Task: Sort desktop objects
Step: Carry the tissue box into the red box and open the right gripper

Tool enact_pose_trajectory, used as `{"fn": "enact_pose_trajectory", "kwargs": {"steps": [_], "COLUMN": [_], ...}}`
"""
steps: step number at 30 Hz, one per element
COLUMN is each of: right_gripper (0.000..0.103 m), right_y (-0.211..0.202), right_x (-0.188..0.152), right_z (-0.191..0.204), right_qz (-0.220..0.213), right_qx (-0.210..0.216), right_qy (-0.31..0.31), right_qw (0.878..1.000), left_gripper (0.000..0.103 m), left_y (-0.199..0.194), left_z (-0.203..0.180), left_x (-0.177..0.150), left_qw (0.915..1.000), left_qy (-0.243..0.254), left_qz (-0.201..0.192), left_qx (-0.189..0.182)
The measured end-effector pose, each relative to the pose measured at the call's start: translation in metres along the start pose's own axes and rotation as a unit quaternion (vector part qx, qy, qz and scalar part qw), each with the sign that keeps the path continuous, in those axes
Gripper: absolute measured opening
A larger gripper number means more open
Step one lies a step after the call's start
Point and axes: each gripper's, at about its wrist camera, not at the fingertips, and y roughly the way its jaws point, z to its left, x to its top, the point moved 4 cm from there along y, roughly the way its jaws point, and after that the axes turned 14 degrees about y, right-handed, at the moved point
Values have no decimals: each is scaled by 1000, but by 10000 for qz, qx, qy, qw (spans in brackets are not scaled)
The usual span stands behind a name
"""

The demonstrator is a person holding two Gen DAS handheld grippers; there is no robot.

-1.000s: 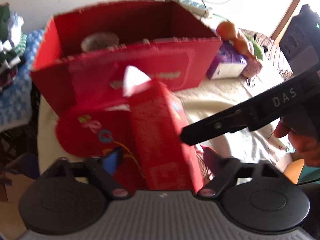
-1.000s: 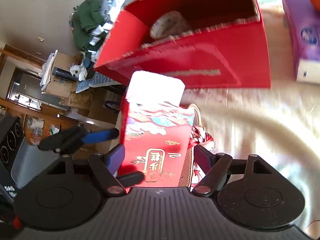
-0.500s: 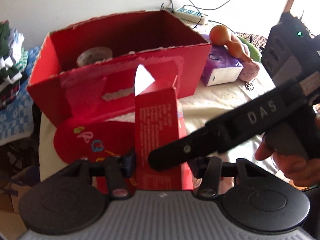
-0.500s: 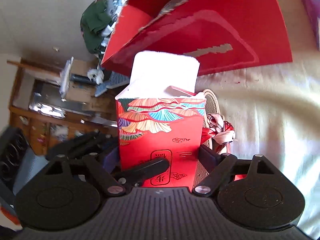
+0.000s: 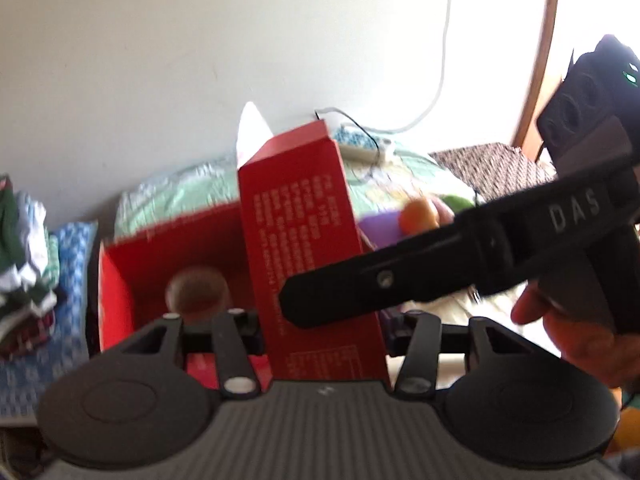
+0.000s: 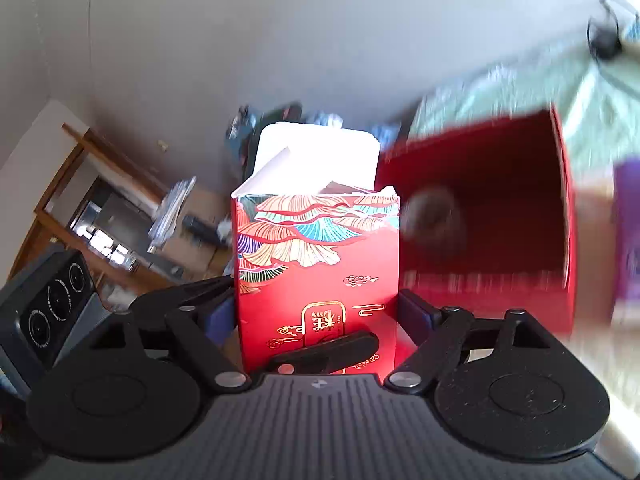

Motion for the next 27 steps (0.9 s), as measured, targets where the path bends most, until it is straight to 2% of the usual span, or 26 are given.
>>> {"fn": "enact_pose_trajectory", "kwargs": {"steps": [5, 9, 13, 21, 23, 25, 27], "right_gripper": [86, 86, 86, 91, 91, 93, 92], "right_y": [37, 80, 113, 161, 172, 176, 180], "right_x": [50, 68, 71, 60, 56, 55, 58], "right_z": [-20, -57, -91, -103, -108, -108, -105], "right_qz": [-68, 352, 789, 1514, 1702, 1707, 1690], "right_qx": [-433, -814, -1019, -1685, -1790, -1763, -1828], "right_qy": [107, 566, 903, 1071, 1153, 1111, 959], "right_qw": [9990, 9945, 9875, 9681, 9621, 9630, 9638], "left_gripper": [53, 54, 58, 60, 58, 59, 67], "left_y": [59, 96, 130, 185, 192, 191, 193], "left_z": [40, 53, 61, 78, 81, 85, 87], "left_x": [23, 14, 0, -38, -47, -48, -51], "left_qw": [9994, 9967, 9914, 9739, 9705, 9704, 9670], "left_qy": [-197, -411, -627, -1119, -1194, -1253, -1254], "left_qz": [258, 672, 1107, 1913, 2053, 2042, 2213], "left_qx": [-120, -218, -308, -482, -415, -321, -150]}}
